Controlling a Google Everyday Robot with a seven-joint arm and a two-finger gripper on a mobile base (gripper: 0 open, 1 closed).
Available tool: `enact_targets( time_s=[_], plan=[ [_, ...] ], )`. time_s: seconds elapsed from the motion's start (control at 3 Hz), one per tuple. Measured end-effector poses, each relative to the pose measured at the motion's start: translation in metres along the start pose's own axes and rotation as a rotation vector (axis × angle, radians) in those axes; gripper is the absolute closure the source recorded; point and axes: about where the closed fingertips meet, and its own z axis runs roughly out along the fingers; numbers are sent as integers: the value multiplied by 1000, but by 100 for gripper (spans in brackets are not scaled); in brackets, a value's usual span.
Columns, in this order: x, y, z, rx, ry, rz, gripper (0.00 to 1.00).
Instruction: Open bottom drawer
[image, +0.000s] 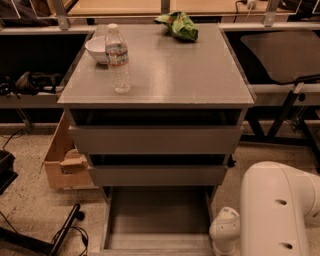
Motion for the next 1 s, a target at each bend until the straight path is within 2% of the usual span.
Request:
enact_targets(
  time_s=[0.33,1.0],
  plan=[
    [0,-5,-3,0,0,0,100],
    [20,4,6,-43,24,22,100]
  ],
)
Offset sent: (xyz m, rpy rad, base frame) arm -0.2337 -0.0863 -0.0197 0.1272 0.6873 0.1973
